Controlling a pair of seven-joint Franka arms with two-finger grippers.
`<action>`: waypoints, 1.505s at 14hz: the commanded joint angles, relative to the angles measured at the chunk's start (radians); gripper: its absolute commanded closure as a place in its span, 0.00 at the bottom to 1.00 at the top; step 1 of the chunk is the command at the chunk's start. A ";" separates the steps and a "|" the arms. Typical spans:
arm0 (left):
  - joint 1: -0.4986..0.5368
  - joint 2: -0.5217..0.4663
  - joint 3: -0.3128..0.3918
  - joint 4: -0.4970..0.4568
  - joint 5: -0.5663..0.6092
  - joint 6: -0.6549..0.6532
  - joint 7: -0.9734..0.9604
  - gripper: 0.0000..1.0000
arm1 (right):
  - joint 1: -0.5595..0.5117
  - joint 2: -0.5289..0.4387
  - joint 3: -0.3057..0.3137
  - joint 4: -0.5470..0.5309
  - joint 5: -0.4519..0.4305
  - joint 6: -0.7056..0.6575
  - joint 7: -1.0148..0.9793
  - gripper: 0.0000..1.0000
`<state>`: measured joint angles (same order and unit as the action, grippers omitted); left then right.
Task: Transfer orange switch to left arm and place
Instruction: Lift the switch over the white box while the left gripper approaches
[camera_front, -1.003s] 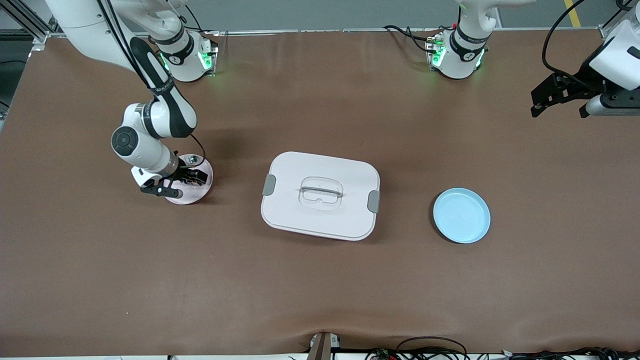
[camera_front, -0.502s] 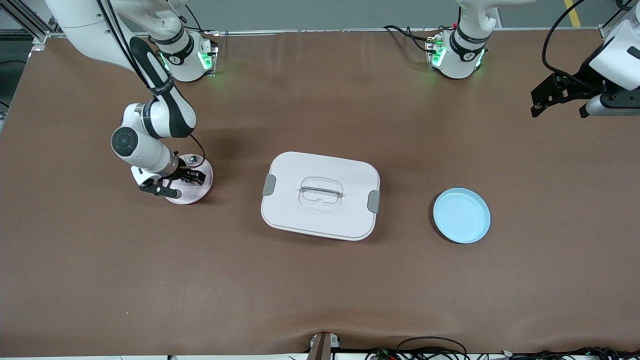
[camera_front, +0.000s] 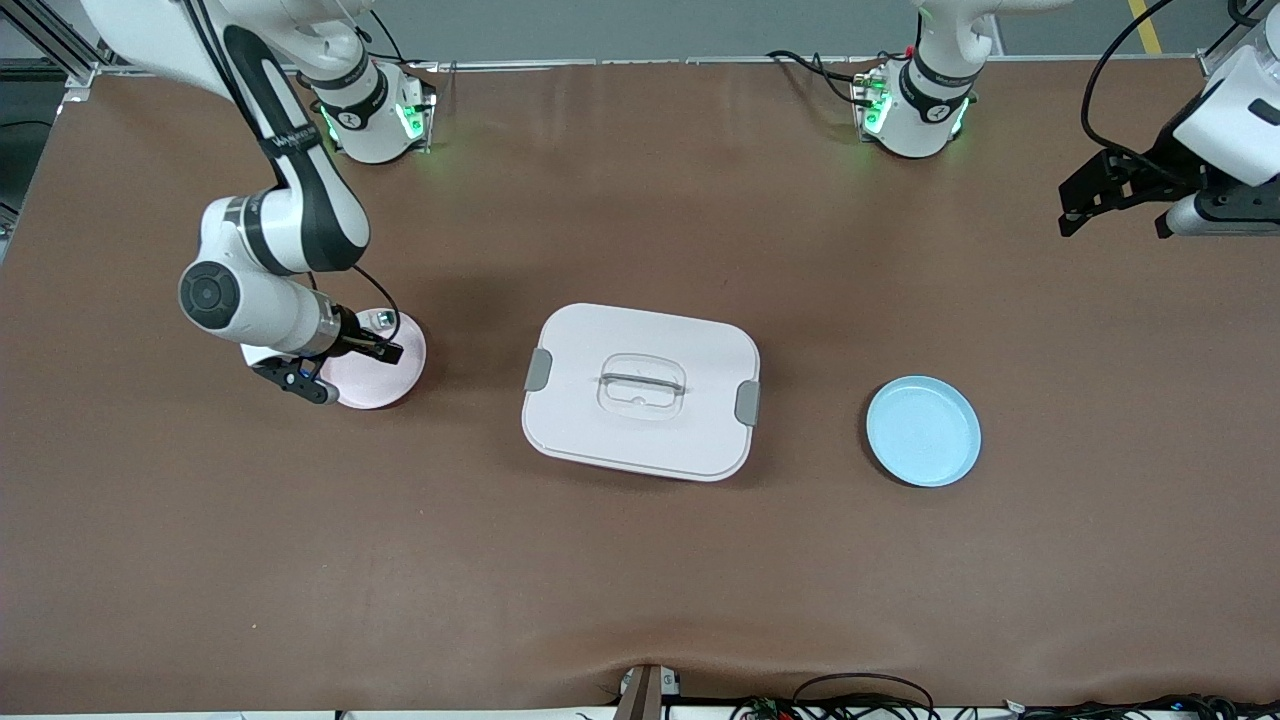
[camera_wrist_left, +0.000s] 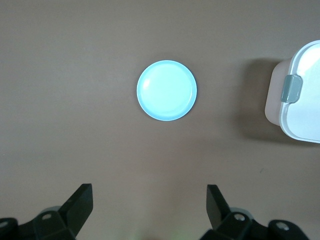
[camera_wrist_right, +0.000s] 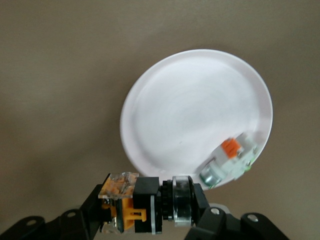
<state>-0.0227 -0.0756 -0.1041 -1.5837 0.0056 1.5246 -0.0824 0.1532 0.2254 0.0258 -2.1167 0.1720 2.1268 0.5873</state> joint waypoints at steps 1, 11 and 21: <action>0.003 0.000 -0.003 0.005 -0.036 -0.004 -0.008 0.00 | 0.035 0.009 -0.001 0.130 0.113 -0.135 0.118 1.00; -0.006 0.013 -0.071 0.005 -0.071 0.006 -0.013 0.00 | 0.224 0.129 -0.001 0.602 0.444 -0.272 0.806 1.00; -0.022 0.049 -0.137 0.014 -0.347 0.121 -0.121 0.00 | 0.486 0.385 0.000 1.001 0.501 0.015 1.387 1.00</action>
<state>-0.0425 -0.0426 -0.2235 -1.5836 -0.2937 1.6165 -0.1581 0.5813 0.5338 0.0345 -1.2102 0.6571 2.0589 1.8883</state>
